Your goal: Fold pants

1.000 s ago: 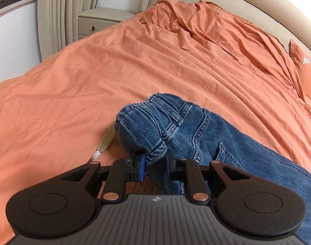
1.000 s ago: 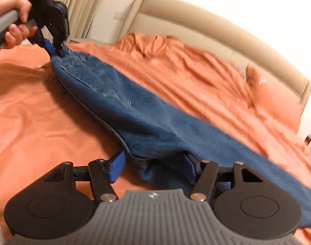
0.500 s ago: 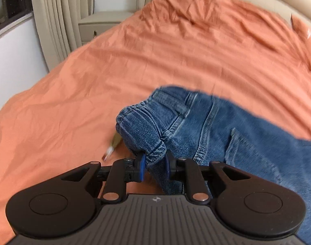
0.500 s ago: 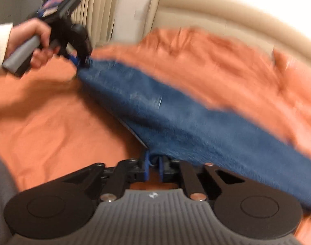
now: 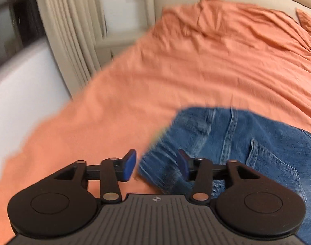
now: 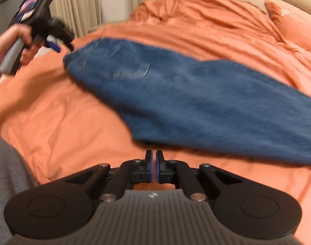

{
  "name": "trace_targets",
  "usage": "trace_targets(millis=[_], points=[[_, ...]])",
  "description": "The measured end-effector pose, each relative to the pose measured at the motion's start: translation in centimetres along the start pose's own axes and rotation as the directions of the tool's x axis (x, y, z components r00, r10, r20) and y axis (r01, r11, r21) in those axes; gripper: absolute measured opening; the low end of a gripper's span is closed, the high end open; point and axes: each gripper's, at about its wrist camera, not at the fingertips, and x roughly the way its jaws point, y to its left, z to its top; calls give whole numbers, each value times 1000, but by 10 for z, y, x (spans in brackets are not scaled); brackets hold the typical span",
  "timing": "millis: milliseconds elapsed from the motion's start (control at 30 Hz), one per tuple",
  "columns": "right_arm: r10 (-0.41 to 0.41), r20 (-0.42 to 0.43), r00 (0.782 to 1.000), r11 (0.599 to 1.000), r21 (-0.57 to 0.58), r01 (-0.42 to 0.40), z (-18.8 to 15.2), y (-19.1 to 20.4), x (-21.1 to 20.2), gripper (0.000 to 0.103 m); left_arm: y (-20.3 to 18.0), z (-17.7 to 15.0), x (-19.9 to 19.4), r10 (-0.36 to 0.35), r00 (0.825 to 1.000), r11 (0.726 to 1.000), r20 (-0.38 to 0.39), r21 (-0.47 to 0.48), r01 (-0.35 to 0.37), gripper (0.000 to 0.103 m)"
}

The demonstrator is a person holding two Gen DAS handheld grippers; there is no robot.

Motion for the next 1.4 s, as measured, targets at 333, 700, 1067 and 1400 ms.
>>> trace_targets(millis=[333, 700, 1067, 1400], points=[[-51, 12, 999, 988, 147, 48, 55, -82, 13, 7, -104, -15, -41, -422, 901, 847, -107, 308, 433, 46], [-28, -91, 995, 991, 127, 39, 102, -125, 126, 6, -193, -24, 49, -471, 866, 803, -165, 326, 499, 34], [-63, -89, 994, 987, 141, 75, 159, -167, 205, 0, -231, 16, 105, -451, 885, 837, -116, 288, 465, 24], [-100, -61, 993, 972, 206, 111, 178, -180, 191, 6, -228, 33, 84, -399, 914, 885, -70, 230, 404, 24]])
